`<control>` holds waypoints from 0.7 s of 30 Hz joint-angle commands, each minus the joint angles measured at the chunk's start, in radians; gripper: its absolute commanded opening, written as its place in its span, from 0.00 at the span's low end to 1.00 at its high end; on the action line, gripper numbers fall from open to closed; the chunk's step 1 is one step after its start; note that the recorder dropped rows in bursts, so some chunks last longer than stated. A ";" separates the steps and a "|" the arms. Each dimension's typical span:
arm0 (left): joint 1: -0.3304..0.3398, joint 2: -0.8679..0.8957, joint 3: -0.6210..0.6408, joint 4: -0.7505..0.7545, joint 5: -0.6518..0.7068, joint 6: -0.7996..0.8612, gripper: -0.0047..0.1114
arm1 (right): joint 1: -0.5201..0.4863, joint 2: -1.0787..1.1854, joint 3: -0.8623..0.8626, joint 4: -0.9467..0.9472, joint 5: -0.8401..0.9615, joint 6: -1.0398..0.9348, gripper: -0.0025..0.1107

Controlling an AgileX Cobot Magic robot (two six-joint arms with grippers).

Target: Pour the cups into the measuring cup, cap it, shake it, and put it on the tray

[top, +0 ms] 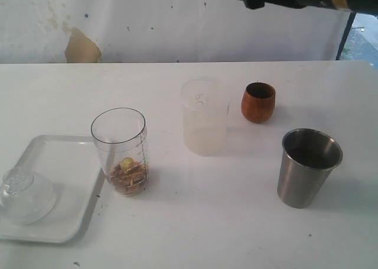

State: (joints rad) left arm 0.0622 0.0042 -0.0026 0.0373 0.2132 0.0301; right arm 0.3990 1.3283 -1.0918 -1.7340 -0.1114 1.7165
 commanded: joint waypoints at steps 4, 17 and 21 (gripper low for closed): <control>-0.005 -0.004 0.003 -0.007 -0.005 0.000 0.04 | -0.003 -0.215 0.251 -0.010 0.086 0.012 0.64; -0.005 -0.004 0.003 -0.007 -0.005 0.000 0.04 | -0.003 -0.382 0.566 -0.010 0.111 -0.072 0.95; -0.005 -0.004 0.003 -0.007 -0.005 0.000 0.04 | -0.003 -0.383 0.626 -0.010 0.099 -0.091 0.95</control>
State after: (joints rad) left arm 0.0622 0.0042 -0.0026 0.0373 0.2132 0.0301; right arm 0.3990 0.9499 -0.4985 -1.7381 -0.0140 1.6403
